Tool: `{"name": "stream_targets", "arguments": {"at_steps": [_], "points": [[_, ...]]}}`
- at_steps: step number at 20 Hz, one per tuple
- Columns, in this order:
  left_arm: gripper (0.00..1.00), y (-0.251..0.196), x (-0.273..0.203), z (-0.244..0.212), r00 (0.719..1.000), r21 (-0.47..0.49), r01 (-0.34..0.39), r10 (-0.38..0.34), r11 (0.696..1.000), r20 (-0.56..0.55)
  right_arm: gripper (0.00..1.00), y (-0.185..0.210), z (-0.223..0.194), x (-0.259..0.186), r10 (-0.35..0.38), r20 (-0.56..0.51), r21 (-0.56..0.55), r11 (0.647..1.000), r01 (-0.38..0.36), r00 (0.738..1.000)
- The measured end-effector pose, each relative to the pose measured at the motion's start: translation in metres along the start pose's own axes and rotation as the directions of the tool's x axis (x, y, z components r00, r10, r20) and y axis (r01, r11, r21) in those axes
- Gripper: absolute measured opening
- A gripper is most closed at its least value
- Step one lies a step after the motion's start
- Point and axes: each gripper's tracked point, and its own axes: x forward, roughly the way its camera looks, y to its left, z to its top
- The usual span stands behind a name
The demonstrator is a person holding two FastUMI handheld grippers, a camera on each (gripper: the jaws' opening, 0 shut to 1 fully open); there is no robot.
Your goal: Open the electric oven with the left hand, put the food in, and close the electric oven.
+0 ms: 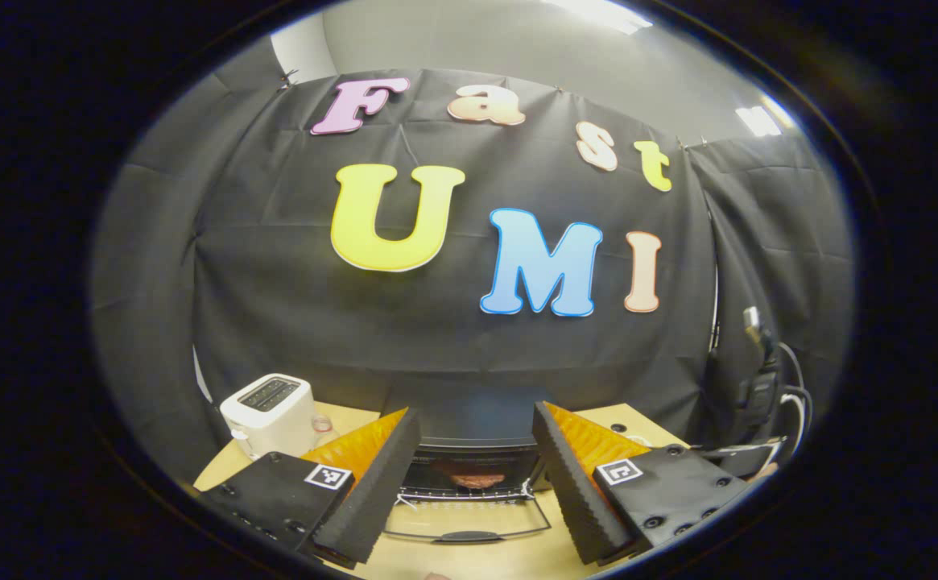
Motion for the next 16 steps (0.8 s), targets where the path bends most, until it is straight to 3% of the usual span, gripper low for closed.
{"name": "stream_targets", "arguments": {"at_steps": [3,4,7,10,12,13,16], "points": [[0.91,-0.012,-0.002,0.012,0.999,0.012,-0.012,0.012,1.000,0.037,0.61,-0.004,0.046,-0.030,0.008,0.120,-0.063,0.998,0.000,0.993],[0.99,-0.020,-0.003,0.019,0.998,0.016,-0.004,0.003,1.000,0.057,0.61,-0.005,0.060,-0.040,0.009,0.161,-0.083,0.997,0.004,0.987],[0.99,-0.037,-0.008,0.038,0.994,0.040,0.001,-0.005,0.999,0.105,0.61,-0.003,0.096,-0.069,0.018,0.272,-0.120,0.993,0.015,0.962],[0.99,-0.050,-0.010,0.046,0.992,0.038,0.002,-0.007,0.999,0.127,0.80,0.000,0.109,-0.083,0.047,0.319,-0.147,0.989,0.000,0.947],[0.91,-0.051,-0.008,0.037,0.995,0.039,-0.005,0.001,0.999,0.102,0.97,-0.002,0.113,-0.087,0.054,0.330,-0.152,0.988,-0.003,0.943],[0.99,-0.055,-0.008,0.034,0.995,0.030,0.002,-0.005,1.000,0.096,0.97,-0.003,0.114,-0.089,0.051,0.329,-0.147,0.989,-0.003,0.943],[0.95,-0.056,-0.004,0.021,0.998,0.024,0.005,-0.006,1.000,0.057,0.97,-0.015,0.113,-0.091,0.030,0.328,-0.127,0.992,0.013,0.944]]}}
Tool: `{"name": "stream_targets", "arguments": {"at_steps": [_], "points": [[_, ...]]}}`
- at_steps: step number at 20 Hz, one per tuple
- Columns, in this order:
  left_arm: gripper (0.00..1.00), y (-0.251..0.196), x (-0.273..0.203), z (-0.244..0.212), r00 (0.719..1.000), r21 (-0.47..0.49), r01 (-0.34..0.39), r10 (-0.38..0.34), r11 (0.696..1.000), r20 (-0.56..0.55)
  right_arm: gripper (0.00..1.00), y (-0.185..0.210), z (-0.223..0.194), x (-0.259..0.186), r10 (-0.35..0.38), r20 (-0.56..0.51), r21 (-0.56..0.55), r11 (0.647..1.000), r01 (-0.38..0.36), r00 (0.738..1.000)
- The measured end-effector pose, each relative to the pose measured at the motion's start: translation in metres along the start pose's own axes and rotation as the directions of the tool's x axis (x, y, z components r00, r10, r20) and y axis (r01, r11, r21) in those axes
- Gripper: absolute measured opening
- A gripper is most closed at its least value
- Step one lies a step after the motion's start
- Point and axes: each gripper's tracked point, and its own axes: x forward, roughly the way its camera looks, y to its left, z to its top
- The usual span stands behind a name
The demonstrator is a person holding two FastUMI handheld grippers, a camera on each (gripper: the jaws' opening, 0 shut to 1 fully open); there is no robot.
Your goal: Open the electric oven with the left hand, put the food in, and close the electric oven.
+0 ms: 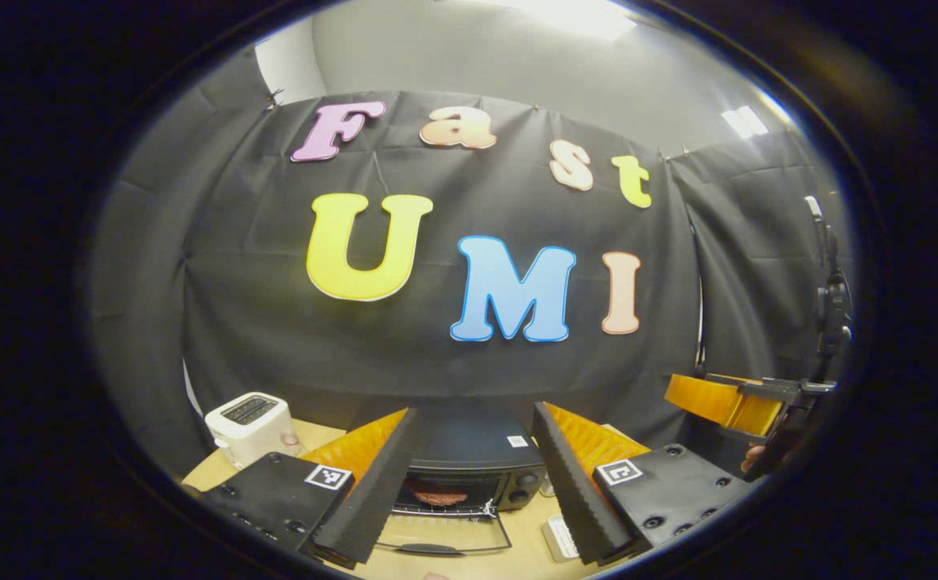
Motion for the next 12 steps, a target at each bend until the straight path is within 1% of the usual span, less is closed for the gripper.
{"name": "stream_targets", "arguments": {"at_steps": [1,2,3,6,7,8,9,10,11,12], "points": [[0.95,0.002,0.003,-0.012,1.000,0.004,-0.004,0.004,1.000,-0.029,0.97,-0.003,-0.001,-0.001,-0.006,-0.001,0.007,1.000,0.006,1.000],[0.99,0.002,0.006,-0.023,0.998,0.000,-0.003,0.003,1.000,-0.063,0.97,-0.005,-0.002,-0.001,-0.008,-0.001,0.012,1.000,0.008,1.000],[0.99,0.002,0.008,-0.035,0.995,-0.011,0.001,-0.002,1.000,-0.104,0.97,-0.007,-0.002,-0.002,-0.007,-0.002,0.015,1.000,0.007,1.000],[0.99,0.001,0.014,-0.074,0.976,-0.031,0.013,-0.020,0.999,-0.217,0.97,-0.013,-0.005,-0.003,-0.011,0.000,0.007,1.000,0.011,1.000],[0.99,0.007,0.015,-0.086,0.967,-0.023,0.004,-0.010,1.000,-0.255,0.97,-0.015,-0.006,-0.003,-0.016,-0.006,0.010,1.000,0.016,1.000],[0.95,0.011,0.015,-0.100,0.957,-0.018,-0.003,-0.002,1.000,-0.289,0.97,-0.015,-0.010,-0.002,-0.018,-0.017,0.013,1.000,0.018,1.000],[0.99,0.013,0.016,-0.115,0.946,-0.020,-0.006,-0.001,1.000,-0.325,1.00,-0.016,-0.012,-0.003,-0.020,-0.027,0.013,1.000,0.021,0.999],[0.99,0.015,0.016,-0.130,0.930,-0.024,-0.008,-0.001,1.000,-0.367,0.97,-0.019,-0.013,-0.002,-0.024,-0.031,0.012,1.000,0.025,0.999],[0.91,0.018,0.014,-0.147,0.912,-0.030,-0.013,-0.001,0.999,-0.410,0.97,-0.020,-0.013,-0.002,-0.028,-0.033,0.012,1.000,0.029,0.999],[0.95,0.022,0.012,-0.165,0.893,-0.033,-0.020,0.003,0.999,-0.450,0.97,-0.022,-0.015,-0.002,-0.030,-0.037,0.012,0.999,0.030,0.999]]}}
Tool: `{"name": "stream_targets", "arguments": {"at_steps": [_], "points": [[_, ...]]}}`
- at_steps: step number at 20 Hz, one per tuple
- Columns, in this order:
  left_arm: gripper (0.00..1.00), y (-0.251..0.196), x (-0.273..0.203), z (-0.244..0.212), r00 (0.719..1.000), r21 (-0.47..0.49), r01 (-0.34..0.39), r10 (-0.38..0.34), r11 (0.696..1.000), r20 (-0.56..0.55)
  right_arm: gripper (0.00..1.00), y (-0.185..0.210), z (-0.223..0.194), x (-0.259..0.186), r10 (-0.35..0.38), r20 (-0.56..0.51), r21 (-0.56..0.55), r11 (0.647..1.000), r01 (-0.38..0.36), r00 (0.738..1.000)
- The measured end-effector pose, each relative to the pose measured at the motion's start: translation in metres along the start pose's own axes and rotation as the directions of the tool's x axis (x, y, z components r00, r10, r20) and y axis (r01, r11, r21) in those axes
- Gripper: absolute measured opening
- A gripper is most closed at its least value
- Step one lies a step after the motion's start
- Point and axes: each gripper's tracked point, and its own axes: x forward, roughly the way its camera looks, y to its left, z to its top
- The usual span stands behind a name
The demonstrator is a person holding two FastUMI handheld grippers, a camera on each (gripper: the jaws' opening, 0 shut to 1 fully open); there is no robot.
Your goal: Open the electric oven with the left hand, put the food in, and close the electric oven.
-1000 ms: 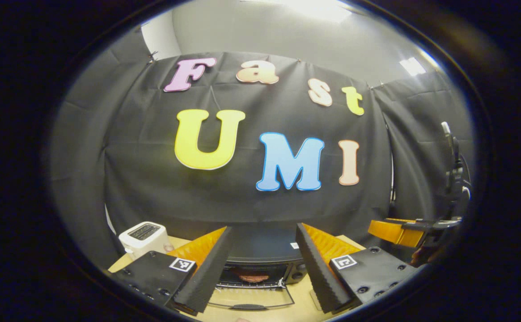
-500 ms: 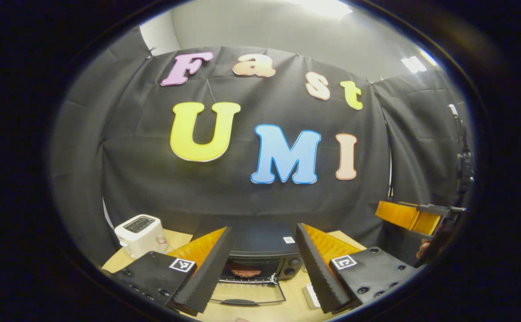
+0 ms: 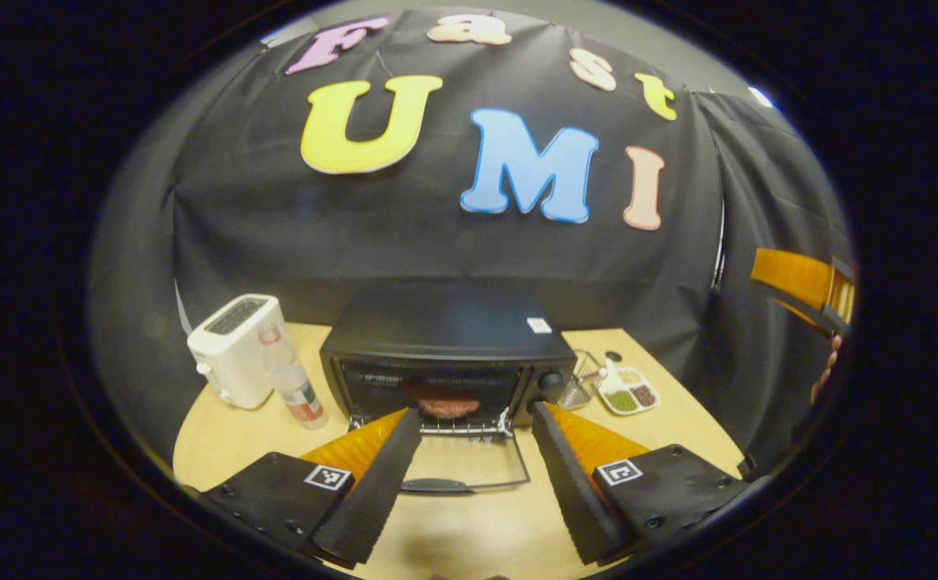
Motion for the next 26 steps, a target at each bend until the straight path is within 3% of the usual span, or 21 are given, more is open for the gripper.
{"name": "stream_targets", "arguments": {"at_steps": [1,9,16,17,18,19,20,21,25,26], "points": [[0.99,0.002,0.008,-0.017,0.999,-0.005,-0.003,0.003,1.000,-0.041,0.97,-0.001,-0.001,0.000,-0.002,-0.005,0.000,1.000,0.002,1.000],[0.99,0.025,0.034,-0.100,0.964,-0.010,-0.046,0.042,0.999,-0.261,0.97,-0.020,-0.018,-0.002,-0.038,-0.059,0.012,0.999,0.039,0.998],[0.92,0.040,0.058,-0.168,0.878,0.031,-0.073,0.079,0.997,-0.472,0.97,-0.030,-0.028,-0.004,-0.047,-0.095,0.030,0.998,0.050,0.994],[0.99,0.042,0.061,-0.173,0.867,0.045,-0.079,0.091,0.996,-0.490,0.97,-0.032,-0.028,-0.004,-0.049,-0.095,0.026,0.998,0.052,0.994],[0.92,0.045,0.065,-0.178,0.858,0.055,-0.084,0.100,0.995,-0.504,0.97,-0.033,-0.028,-0.004,-0.051,-0.095,0.023,0.998,0.054,0.994],[0.95,0.046,0.069,-0.182,0.851,0.059,-0.082,0.101,0.995,-0.515,0.97,-0.036,-0.027,-0.004,-0.055,-0.096,0.020,0.998,0.058,0.994],[0.92,0.047,0.072,-0.185,0.844,0.066,-0.081,0.104,0.995,-0.526,0.97,-0.038,-0.028,-0.004,-0.059,-0.096,0.018,0.998,0.061,0.994],[0.95,0.047,0.076,-0.187,0.838,0.074,-0.080,0.107,0.994,-0.535,0.97,-0.040,-0.027,-0.004,-0.064,-0.096,0.017,0.998,0.065,0.993],[0.92,0.048,0.091,-0.194,0.823,0.094,-0.073,0.113,0.993,-0.556,0.97,-0.049,-0.027,-0.004,-0.080,-0.100,0.021,0.996,0.083,0.992],[0.96,0.049,0.094,-0.196,0.815,0.098,-0.079,0.120,0.992,-0.567,0.97,-0.051,-0.029,-0.003,-0.082,-0.102,0.023,0.996,0.085,0.991]]}}
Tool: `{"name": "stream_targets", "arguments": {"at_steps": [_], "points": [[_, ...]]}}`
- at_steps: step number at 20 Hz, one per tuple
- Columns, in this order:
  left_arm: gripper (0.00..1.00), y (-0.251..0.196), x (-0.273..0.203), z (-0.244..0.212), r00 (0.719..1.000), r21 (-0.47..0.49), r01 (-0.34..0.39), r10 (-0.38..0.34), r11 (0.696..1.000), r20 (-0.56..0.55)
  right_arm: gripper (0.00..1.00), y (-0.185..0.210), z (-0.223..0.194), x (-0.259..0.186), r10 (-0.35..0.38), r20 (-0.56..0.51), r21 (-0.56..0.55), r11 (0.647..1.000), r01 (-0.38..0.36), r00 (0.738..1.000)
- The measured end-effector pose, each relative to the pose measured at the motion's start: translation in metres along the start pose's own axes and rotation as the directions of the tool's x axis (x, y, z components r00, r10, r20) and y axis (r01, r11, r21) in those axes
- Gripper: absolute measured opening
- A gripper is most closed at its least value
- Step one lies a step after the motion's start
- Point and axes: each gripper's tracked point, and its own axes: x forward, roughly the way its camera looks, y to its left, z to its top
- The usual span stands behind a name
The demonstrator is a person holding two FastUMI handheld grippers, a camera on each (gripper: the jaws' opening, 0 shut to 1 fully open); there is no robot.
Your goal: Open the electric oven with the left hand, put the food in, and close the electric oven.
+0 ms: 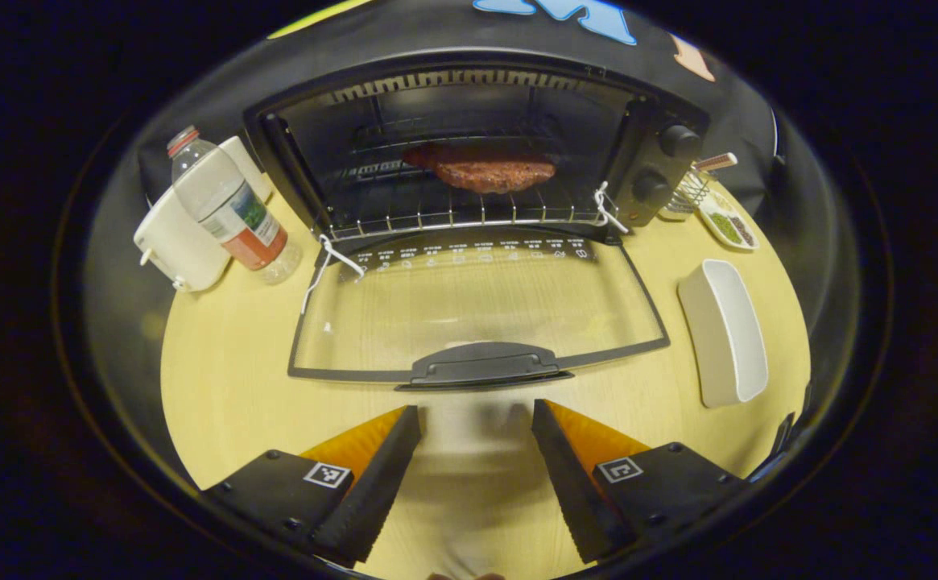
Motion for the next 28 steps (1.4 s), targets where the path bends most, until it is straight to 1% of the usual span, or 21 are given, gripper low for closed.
{"name": "stream_targets", "arguments": {"at_steps": [1,2,3,4,6,8,9,10,13,15,16,17,18,21,22,23,24,25,26,27,28], "points": [[0.92,0.002,0.004,0.000,1.000,0.005,-0.010,0.010,1.000,-0.005,0.97,-0.002,0.000,-0.001,0.000,0.000,0.005,1.000,0.000,1.000],[0.99,0.003,0.007,0.000,1.000,0.013,-0.018,0.018,1.000,-0.012,0.97,-0.003,0.001,-0.001,-0.003,0.002,0.008,1.000,0.003,1.000],[0.99,0.003,0.009,0.001,1.000,0.016,-0.022,0.022,1.000,-0.018,0.97,-0.004,0.003,-0.003,0.000,0.007,0.014,1.000,0.000,1.000],[0.95,0.002,0.011,0.002,1.000,0.014,-0.024,0.024,1.000,-0.020,0.97,-0.005,0.003,-0.002,0.000,0.010,0.017,1.000,-0.001,1.000],[0.96,0.001,0.014,0.004,0.999,0.000,-0.021,0.021,1.000,-0.029,0.97,-0.008,0.003,-0.003,-0.002,0.013,0.022,1.000,0.002,1.000],[0.99,-0.002,0.017,0.005,0.999,-0.026,-0.013,0.012,1.000,-0.041,0.97,-0.011,0.004,-0.002,-0.007,0.016,0.022,1.000,0.007,1.000],[0.91,-0.002,0.019,0.004,0.999,-0.030,-0.010,0.009,0.999,-0.047,0.97,-0.011,0.004,-0.002,-0.009,0.015,0.021,1.000,0.009,1.000],[0.95,-0.002,0.019,0.005,0.999,-0.031,-0.010,0.008,0.999,-0.050,0.97,-0.012,0.004,-0.003,-0.011,0.017,0.023,1.000,0.010,1.000],[0.95,-0.002,0.016,0.005,0.999,-0.032,-0.009,0.008,0.999,-0.051,0.97,-0.012,0.004,-0.003,-0.013,0.017,0.022,1.000,0.012,1.000],[0.95,-0.002,0.011,0.007,0.999,-0.032,-0.009,0.008,0.999,-0.038,0.97,-0.012,0.003,-0.003,-0.012,0.016,0.025,1.000,0.012,1.000],[0.91,-0.002,0.008,0.008,1.000,-0.032,-0.008,0.007,0.999,-0.030,0.97,-0.011,0.002,-0.003,-0.010,0.014,0.026,1.000,0.010,1.000],[0.95,-0.002,0.004,0.008,1.000,-0.032,-0.005,0.004,0.999,-0.022,0.97,-0.011,0.001,-0.002,-0.009,0.011,0.026,1.000,0.009,1.000],[0.96,-0.002,0.000,0.009,1.000,-0.034,-0.002,0.002,0.999,-0.016,0.97,-0.010,0.001,-0.003,-0.007,0.010,0.027,1.000,0.006,1.000],[0.95,-0.003,-0.012,0.014,1.000,-0.041,0.000,0.001,0.999,0.016,0.97,-0.004,0.001,-0.002,0.006,0.009,0.031,0.999,-0.007,1.000],[0.91,-0.002,-0.015,0.015,1.000,-0.039,0.001,0.000,0.999,0.025,0.97,-0.001,0.000,-0.001,0.014,0.009,0.030,0.999,-0.014,1.000],[0.99,-0.003,-0.020,0.016,0.999,-0.039,0.004,-0.002,0.999,0.035,0.97,0.002,0.001,-0.001,0.020,0.011,0.028,0.999,-0.020,1.000],[0.95,-0.002,-0.021,0.018,0.999,-0.042,0.007,-0.005,0.999,0.040,0.97,0.004,0.002,-0.001,0.025,0.012,0.025,0.999,-0.026,1.000],[0.95,-0.002,-0.025,0.019,0.999,-0.047,0.010,-0.008,0.999,0.047,0.97,0.007,0.003,-0.001,0.032,0.015,0.024,0.999,-0.032,0.999],[0.99,-0.003,-0.029,0.021,0.999,-0.052,0.013,-0.010,0.999,0.054,0.97,0.009,0.005,0.000,0.037,0.018,0.024,0.999,-0.037,0.999],[0.99,-0.002,-0.032,0.022,0.998,-0.059,0.015,-0.012,0.998,0.060,0.97,0.011,0.007,0.000,0.041,0.022,0.025,0.999,-0.042,0.999],[0.95,-0.003,-0.035,0.024,0.998,-0.065,0.020,-0.015,0.998,0.068,0.97,0.013,0.008,0.000,0.043,0.023,0.024,0.999,-0.044,0.999]]}}
